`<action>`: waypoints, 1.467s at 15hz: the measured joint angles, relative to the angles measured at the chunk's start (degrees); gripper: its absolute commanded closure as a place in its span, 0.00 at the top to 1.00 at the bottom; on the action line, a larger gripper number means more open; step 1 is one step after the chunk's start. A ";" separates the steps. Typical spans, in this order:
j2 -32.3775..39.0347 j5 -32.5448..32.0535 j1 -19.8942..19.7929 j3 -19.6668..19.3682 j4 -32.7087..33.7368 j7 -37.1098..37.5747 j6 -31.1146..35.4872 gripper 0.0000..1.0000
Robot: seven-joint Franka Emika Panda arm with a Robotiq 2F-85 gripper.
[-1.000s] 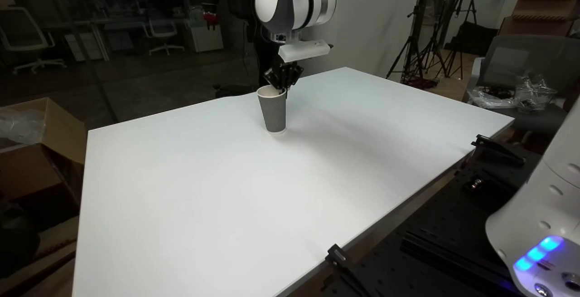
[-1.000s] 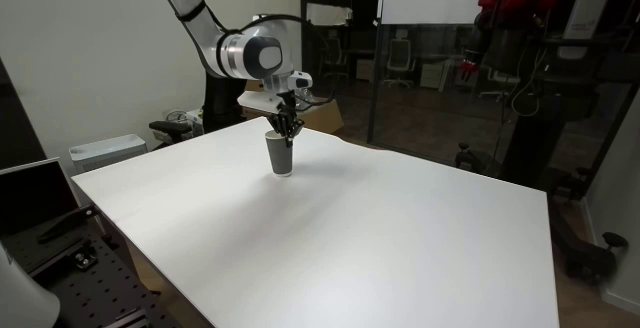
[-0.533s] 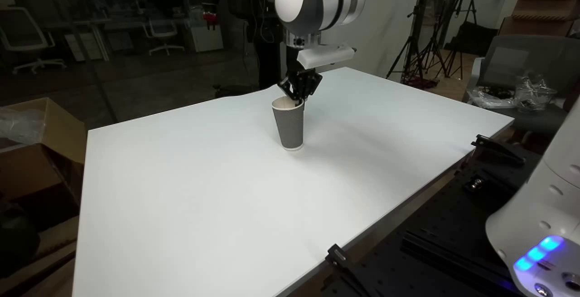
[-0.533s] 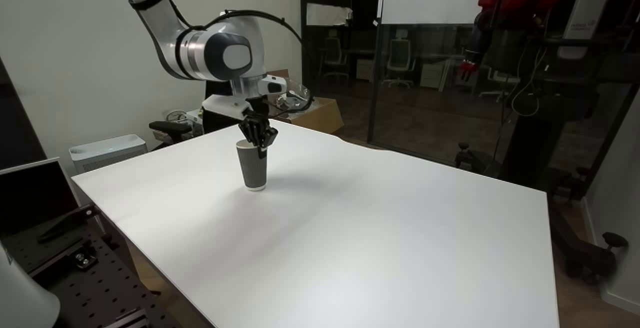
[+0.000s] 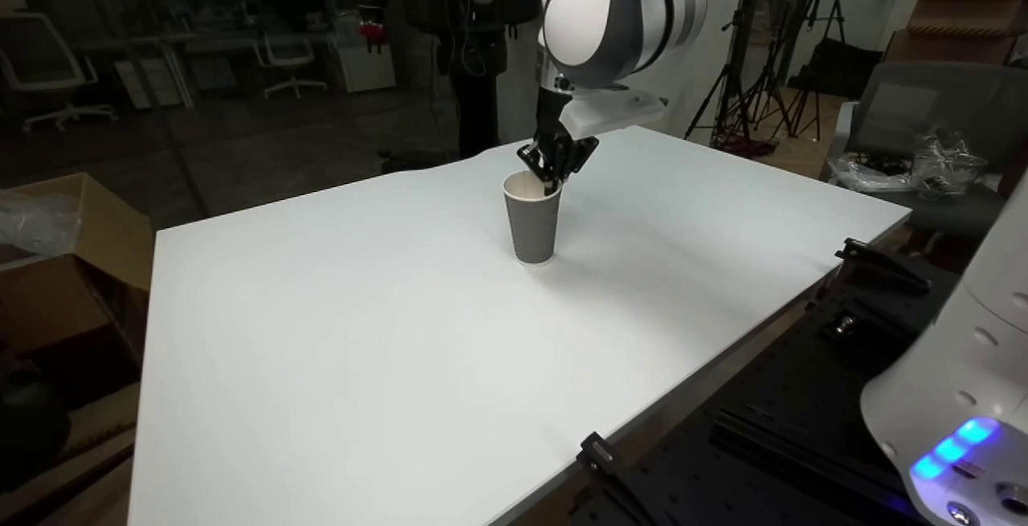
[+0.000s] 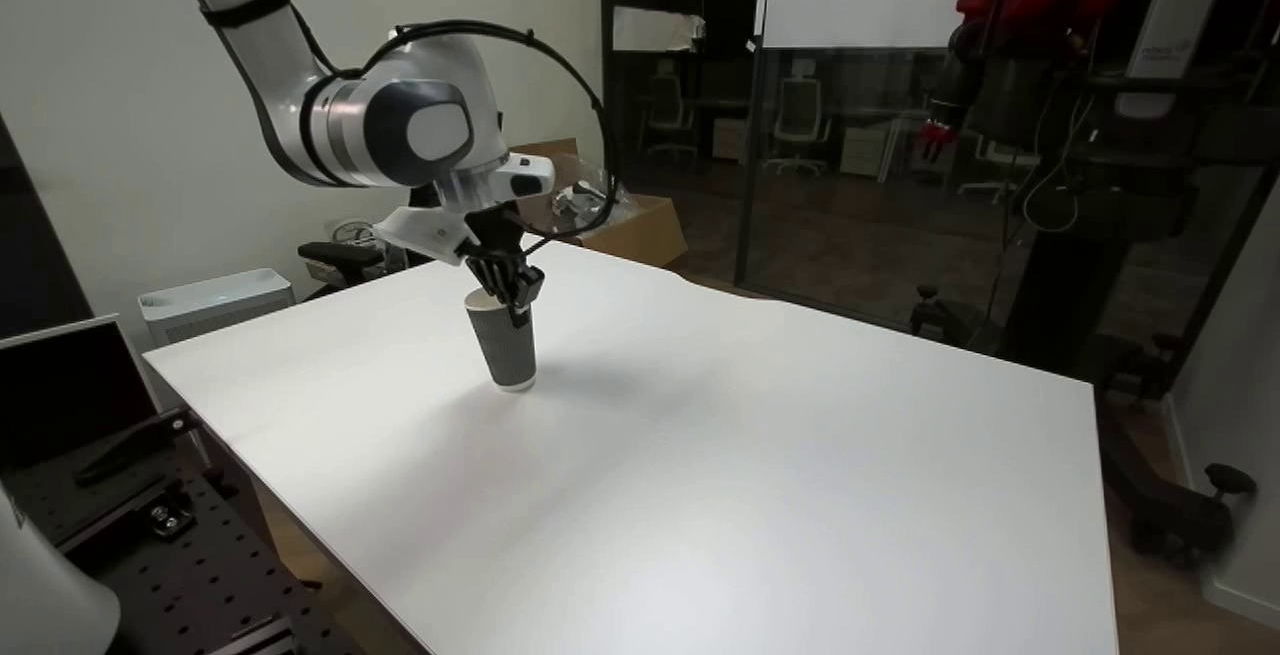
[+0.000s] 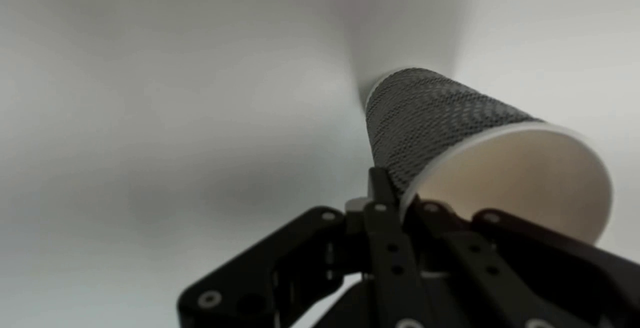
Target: Move the brown coffee cup to the center of the table
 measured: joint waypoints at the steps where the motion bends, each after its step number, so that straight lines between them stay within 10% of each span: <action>1: 0.00 -0.03 0.20 -0.52 -0.35 0.05 0.89 0.01; 6: 0.00 0.31 0.51 -1.26 -1.24 0.09 2.96 0.01; 7: -0.01 0.75 0.50 -1.20 -1.31 0.05 3.08 0.29; 18: -0.17 4.81 0.28 0.06 -2.16 -0.26 3.30 0.98; 22: -2.05 1.69 1.85 -3.35 -2.65 0.63 3.44 1.00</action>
